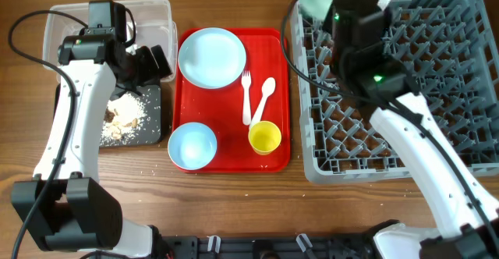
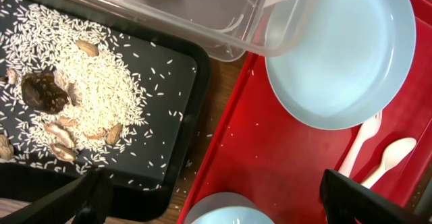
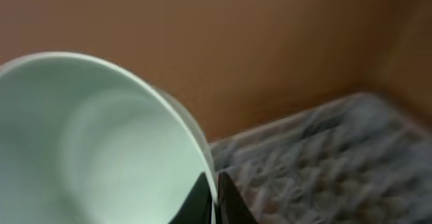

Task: Sort waste into correct bins and load items into the dishwasher rack
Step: 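Grasp the green bowl with the right gripper and carry to rack, then place the green bowl in the rack's back-left corner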

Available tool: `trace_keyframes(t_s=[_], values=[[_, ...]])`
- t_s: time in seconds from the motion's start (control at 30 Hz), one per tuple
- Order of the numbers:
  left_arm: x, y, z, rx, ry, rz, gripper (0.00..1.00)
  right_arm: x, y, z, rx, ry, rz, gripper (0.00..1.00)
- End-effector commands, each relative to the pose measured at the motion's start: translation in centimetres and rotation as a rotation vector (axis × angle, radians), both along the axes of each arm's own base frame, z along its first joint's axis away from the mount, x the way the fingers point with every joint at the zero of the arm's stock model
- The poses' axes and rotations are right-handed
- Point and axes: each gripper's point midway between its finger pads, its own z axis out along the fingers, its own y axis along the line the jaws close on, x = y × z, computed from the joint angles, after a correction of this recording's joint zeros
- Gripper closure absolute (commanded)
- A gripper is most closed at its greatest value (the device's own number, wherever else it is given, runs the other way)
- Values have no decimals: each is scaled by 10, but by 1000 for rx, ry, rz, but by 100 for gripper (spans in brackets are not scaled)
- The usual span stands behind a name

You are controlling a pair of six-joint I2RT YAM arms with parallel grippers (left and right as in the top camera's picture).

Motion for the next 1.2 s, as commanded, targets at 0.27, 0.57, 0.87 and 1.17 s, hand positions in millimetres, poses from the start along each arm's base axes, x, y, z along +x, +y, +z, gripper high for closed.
trace_keyframes(t_s=[0.27,0.57,0.87,1.17], values=[[4,4,5,18,-18,4,0,81,-33,-130,-1161,533,-285,96],[5,4,5,18,-21,4,0,79,-14,-153,-1148,529,-270,96],[5,4,5,19,-23,4,0,71,23,-153,-1187,513,-213,56],[8,4,6,19,-33,4,0,76,67,-155,-1162,386,-81,24]])
